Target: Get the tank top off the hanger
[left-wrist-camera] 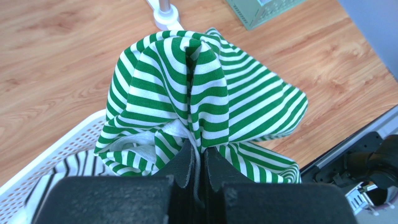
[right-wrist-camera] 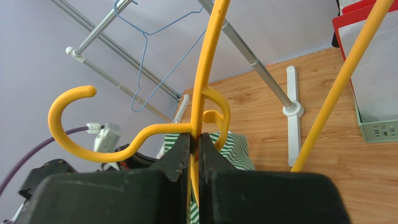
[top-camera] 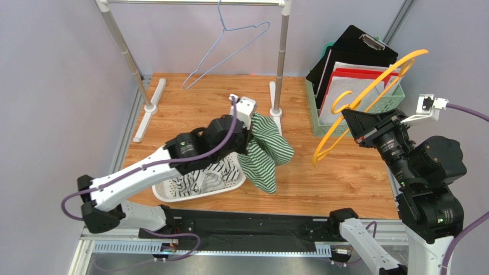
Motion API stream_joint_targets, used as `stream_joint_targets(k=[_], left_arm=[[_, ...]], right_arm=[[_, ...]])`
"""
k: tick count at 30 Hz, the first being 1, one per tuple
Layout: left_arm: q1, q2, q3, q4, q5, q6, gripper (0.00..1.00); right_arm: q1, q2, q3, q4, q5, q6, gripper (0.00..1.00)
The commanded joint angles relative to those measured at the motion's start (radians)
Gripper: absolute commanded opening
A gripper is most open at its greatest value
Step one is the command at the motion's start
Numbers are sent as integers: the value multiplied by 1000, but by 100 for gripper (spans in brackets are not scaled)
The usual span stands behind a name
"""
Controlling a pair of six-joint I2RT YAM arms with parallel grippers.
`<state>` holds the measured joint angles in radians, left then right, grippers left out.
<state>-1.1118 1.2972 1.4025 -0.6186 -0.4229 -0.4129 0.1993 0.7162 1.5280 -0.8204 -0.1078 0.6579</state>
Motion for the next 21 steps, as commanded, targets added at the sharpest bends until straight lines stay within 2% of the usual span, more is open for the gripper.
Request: stream_joint_targets(k=[1, 11, 16, 21], left_arm=[[3, -148, -16, -61, -71, 16, 0], [156, -441, -203, -141, -41, -93, 0], [237, -440, -275, -167, 48, -165, 0], [354, -398, -318, -224, 30, -329, 0]], right_arm=[[-3, -8, -2, 66, -32, 12, 0], [-5, -8, -28, 98, -61, 42, 0], [-5, -6, -40, 106, -72, 45, 0], [-5, -8, -42, 109, -72, 45, 0]])
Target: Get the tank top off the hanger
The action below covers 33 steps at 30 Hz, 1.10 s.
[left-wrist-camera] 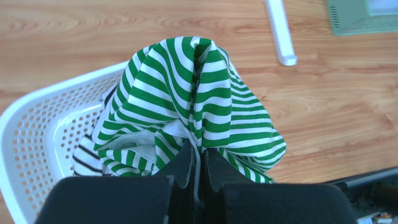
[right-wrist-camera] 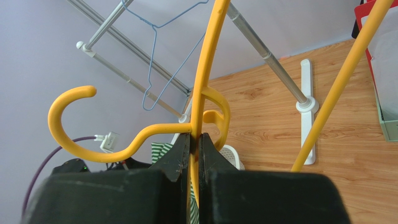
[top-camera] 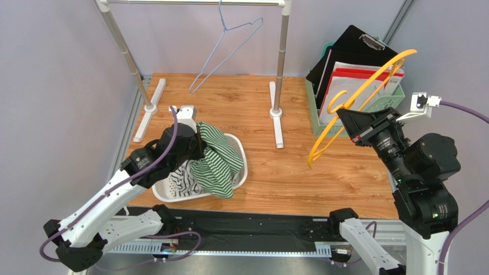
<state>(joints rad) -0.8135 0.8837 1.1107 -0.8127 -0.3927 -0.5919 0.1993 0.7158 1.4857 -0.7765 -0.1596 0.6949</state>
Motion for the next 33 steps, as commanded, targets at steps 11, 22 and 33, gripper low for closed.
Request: stream_joint_targets(k=[11, 22, 33], left_arm=[[122, 236, 57, -337, -189, -886, 0], [261, 361, -55, -557, -123, -1316, 0], [339, 458, -236, -431, -72, -1329, 0]], right_arm=[[-5, -7, -13, 72, -29, 18, 0], [-5, -13, -4, 57, -26, 6, 0], [-5, -9, -38, 74, -41, 14, 0]])
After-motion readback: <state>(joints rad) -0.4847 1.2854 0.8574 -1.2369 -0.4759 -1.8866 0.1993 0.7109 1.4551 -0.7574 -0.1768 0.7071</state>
